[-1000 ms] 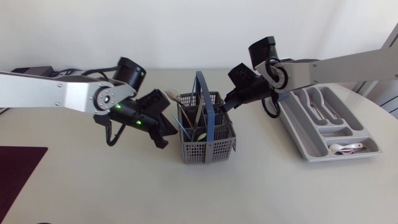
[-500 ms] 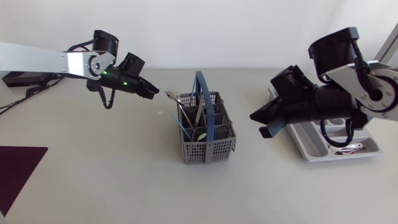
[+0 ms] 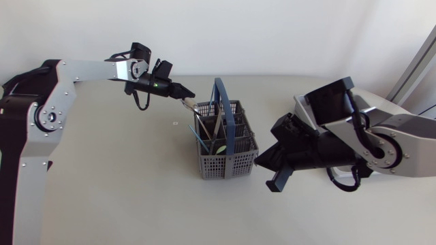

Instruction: Sort the cutlery from the basket into the organizer compartments.

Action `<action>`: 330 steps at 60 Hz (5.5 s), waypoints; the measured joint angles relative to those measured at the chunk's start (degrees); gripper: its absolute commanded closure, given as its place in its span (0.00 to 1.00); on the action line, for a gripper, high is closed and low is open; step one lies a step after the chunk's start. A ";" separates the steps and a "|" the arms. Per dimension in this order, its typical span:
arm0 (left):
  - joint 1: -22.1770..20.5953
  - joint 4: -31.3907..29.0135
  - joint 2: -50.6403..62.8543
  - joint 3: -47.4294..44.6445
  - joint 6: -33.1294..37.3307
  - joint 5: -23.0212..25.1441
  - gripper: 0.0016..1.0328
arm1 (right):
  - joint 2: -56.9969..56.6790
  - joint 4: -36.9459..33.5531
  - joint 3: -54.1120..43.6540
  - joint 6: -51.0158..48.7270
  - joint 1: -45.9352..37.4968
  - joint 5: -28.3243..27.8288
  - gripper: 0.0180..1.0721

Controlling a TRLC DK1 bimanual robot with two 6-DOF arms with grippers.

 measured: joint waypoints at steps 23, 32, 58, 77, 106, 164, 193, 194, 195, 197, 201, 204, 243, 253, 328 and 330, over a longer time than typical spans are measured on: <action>-0.13 -26.73 2.62 3.96 19.78 4.20 0.97 | 9.09 9.01 -0.42 0.74 0.74 2.27 0.95; 0.98 -38.25 2.62 4.26 31.12 5.73 0.97 | 10.05 9.16 -0.52 0.85 0.15 4.98 0.95; 3.98 -40.65 -7.74 -17.11 44.19 7.80 0.97 | 13.53 12.66 3.54 1.14 -7.32 6.36 0.95; 5.95 -38.32 -18.43 -32.15 48.02 8.15 0.97 | 22.32 12.83 14.25 1.99 -7.91 6.23 0.95; 11.63 -26.36 -23.32 -35.82 42.51 7.61 0.97 | 14.69 13.46 9.40 1.99 -11.96 5.57 0.95; 5.90 -19.87 -24.20 -39.87 35.85 4.57 0.97 | 24.04 11.72 15.80 4.37 -5.05 6.49 0.95; 11.58 -16.94 -31.23 -41.07 33.24 4.13 0.86 | 10.60 11.63 6.27 3.82 -4.94 9.97 0.71; 11.61 -16.41 -31.45 -41.07 32.81 4.07 0.85 | 9.90 11.50 6.03 3.82 -4.94 9.99 0.69; 11.61 -15.76 -31.67 -41.11 32.37 4.02 0.85 | 9.31 11.26 5.84 3.82 -4.94 10.08 0.65; 11.61 -14.12 -32.28 -41.29 31.06 3.98 0.84 | 8.20 10.86 5.49 3.82 -4.94 10.27 0.60; 11.58 -10.88 -33.44 -41.72 28.26 3.54 0.83 | 5.77 9.75 4.76 3.82 -4.94 10.67 0.52; 11.56 -8.33 -34.25 -41.83 26.05 3.19 0.82 | 4.09 8.81 4.33 3.82 -4.90 10.82 0.50; 8.70 2.89 -36.94 -44.26 14.43 -1.42 0.73 | -4.81 4.13 2.38 3.89 -2.25 11.91 0.33; 9.73 3.54 -39.41 -45.77 14.03 -1.42 0.73 | -5.07 3.91 1.99 3.89 -1.68 12.31 0.33; 3.15 15.39 -41.33 -51.19 7.80 -11.21 0.81 | -7.04 2.69 0.48 3.91 -0.39 12.74 0.32; 2.93 15.74 -41.33 -51.19 7.56 -11.56 0.82 | -7.13 2.69 0.44 3.91 -0.39 12.76 0.32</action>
